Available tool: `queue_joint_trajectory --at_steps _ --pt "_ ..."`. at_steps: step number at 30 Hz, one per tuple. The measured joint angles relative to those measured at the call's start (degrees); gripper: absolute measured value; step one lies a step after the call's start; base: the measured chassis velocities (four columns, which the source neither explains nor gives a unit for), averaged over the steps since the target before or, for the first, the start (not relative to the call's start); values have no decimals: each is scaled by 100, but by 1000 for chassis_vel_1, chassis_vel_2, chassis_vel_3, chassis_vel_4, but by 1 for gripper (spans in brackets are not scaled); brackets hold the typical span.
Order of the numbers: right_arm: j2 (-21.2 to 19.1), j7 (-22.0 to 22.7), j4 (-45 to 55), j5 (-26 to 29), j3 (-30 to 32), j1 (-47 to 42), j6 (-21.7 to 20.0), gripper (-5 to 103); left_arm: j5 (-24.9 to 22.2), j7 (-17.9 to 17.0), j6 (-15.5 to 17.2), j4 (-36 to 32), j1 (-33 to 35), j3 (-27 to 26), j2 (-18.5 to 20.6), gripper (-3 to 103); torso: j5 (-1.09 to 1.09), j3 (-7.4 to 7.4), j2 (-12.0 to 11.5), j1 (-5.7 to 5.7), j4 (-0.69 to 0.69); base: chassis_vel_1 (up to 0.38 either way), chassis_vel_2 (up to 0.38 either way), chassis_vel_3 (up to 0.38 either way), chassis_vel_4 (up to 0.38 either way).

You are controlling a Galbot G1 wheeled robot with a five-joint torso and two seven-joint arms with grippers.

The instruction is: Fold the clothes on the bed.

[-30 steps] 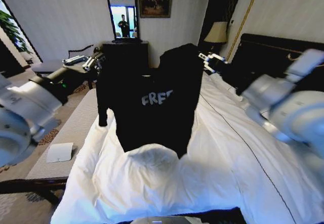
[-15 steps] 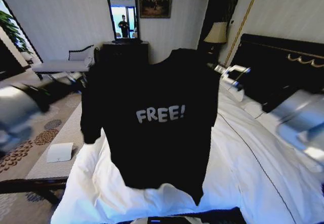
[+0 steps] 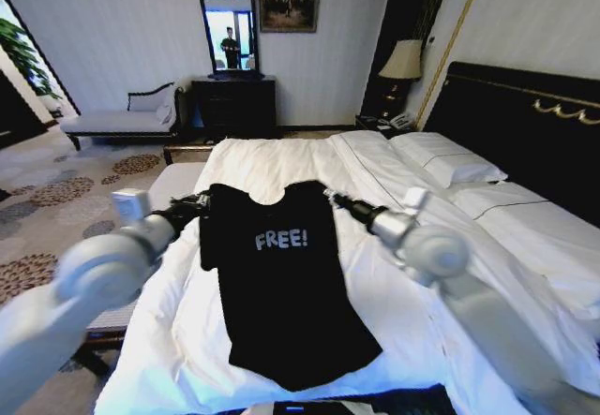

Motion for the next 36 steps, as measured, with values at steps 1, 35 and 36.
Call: queue_joint_trajectory --at_steps 1,35,36 --pt "84 -60 -304 -197 -126 38 52 0 188 74 -59 268 -59 222 -218 1 0 0 0 0 1 0 0 0 0" --pt "2878 -1409 -7237 -3273 -1157 2478 1971 0 2238 924 -1001 6581 -3199 1796 -3433 1 0 -1 0 -1 -2 0 0 0 0" --pt "2922 -1470 -7375 -3369 -1117 2538 2025 0 2261 940 -1010 6646 -3203 1797 -3468 1 -1 -2 0 -2 -3 0 0 0 0"
